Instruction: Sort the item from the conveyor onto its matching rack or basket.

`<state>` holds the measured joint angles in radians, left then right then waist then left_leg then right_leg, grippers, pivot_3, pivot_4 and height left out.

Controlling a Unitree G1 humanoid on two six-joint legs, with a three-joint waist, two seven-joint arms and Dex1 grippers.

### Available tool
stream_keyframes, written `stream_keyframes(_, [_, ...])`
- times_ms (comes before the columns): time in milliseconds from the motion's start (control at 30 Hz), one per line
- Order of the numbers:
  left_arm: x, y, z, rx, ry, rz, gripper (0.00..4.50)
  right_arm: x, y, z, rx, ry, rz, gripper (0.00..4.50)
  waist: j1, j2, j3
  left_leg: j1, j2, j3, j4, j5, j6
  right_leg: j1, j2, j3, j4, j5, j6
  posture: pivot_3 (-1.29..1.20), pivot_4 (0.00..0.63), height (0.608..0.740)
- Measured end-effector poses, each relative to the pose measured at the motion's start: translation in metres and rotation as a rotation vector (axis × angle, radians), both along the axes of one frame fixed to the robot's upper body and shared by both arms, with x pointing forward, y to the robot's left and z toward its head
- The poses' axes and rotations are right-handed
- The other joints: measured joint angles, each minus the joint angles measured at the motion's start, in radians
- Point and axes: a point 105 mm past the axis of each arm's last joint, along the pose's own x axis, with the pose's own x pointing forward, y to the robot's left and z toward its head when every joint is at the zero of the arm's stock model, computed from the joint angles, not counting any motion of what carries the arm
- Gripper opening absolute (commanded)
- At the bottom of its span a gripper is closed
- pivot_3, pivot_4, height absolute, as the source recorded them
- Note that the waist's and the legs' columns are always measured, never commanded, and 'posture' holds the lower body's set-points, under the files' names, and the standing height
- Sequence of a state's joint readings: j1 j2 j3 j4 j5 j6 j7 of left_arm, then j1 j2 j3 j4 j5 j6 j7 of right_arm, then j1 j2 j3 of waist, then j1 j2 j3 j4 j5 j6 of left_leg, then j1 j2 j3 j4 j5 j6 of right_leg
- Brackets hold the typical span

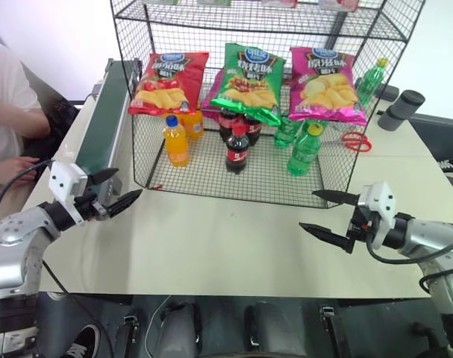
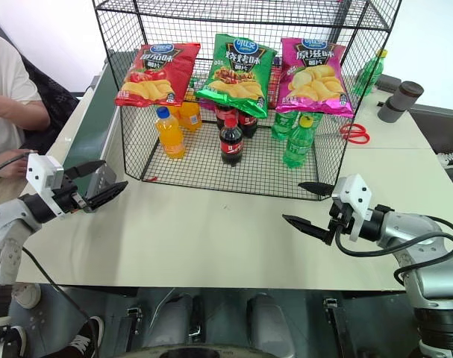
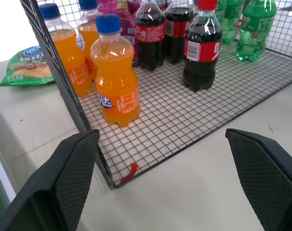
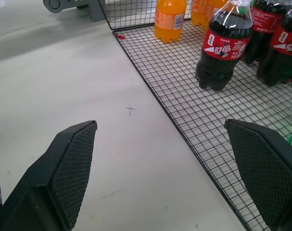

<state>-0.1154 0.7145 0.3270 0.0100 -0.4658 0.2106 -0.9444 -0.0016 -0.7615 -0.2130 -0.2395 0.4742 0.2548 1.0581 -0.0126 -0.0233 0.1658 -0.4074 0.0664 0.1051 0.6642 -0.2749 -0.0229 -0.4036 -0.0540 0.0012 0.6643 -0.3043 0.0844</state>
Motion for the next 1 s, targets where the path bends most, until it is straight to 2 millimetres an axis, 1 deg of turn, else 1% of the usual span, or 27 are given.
stream_keyframes(133, [-0.0010,-0.0011,0.0007,0.012,-0.012,-0.014,4.50,-0.0005,0.0005,-0.0012,0.000,0.002,0.001,4.44,0.000,0.000,0.000,0.000,0.000,0.000,0.000,0.000,0.000,0.000,0.000,0.000,0.000,0.000,0.000,0.00,0.150,0.740])
stream_keyframes(267, [-0.0004,0.0012,-0.0043,0.017,0.017,-0.003,4.50,0.0002,0.0009,-0.0017,-0.003,-0.001,-0.002,4.44,0.000,0.000,0.000,0.000,0.000,0.000,0.000,0.000,0.000,0.000,0.000,0.000,0.000,0.000,0.000,0.00,0.150,0.740])
stream_keyframes(367, [0.0020,-0.0008,-0.0079,0.024,0.031,-0.010,4.50,0.0008,0.0003,-0.0035,-0.019,-0.005,-0.005,4.44,0.000,0.000,0.000,0.000,0.000,0.000,0.000,0.000,0.000,0.000,0.001,0.000,0.000,0.000,0.000,0.00,0.150,0.740])
stream_keyframes(567, [0.0056,0.0004,-0.0042,0.017,0.011,-0.009,4.50,0.0011,0.0016,-0.0050,-0.023,-0.006,-0.004,4.44,0.000,0.000,0.000,0.000,0.000,0.000,0.001,0.000,0.000,0.000,0.001,0.000,0.000,0.000,0.000,0.00,0.150,0.740])
stream_keyframes(800, [0.0016,-0.0053,-0.0036,-0.038,0.032,-0.069,4.50,0.0048,0.0004,-0.0039,-0.023,-0.013,-0.015,4.44,0.000,0.000,0.000,0.000,0.000,0.000,0.001,0.000,0.000,0.000,0.001,0.000,0.001,0.000,0.000,0.00,0.150,0.740])
stream_keyframes(1000, [0.0024,-0.0063,-0.0045,-0.038,0.023,-0.063,4.50,0.0065,0.0027,-0.0057,-0.030,-0.024,-0.003,4.44,0.000,0.000,0.000,0.000,0.000,0.000,0.001,0.000,0.000,0.000,0.002,0.000,0.001,0.000,0.000,0.00,0.150,0.740])
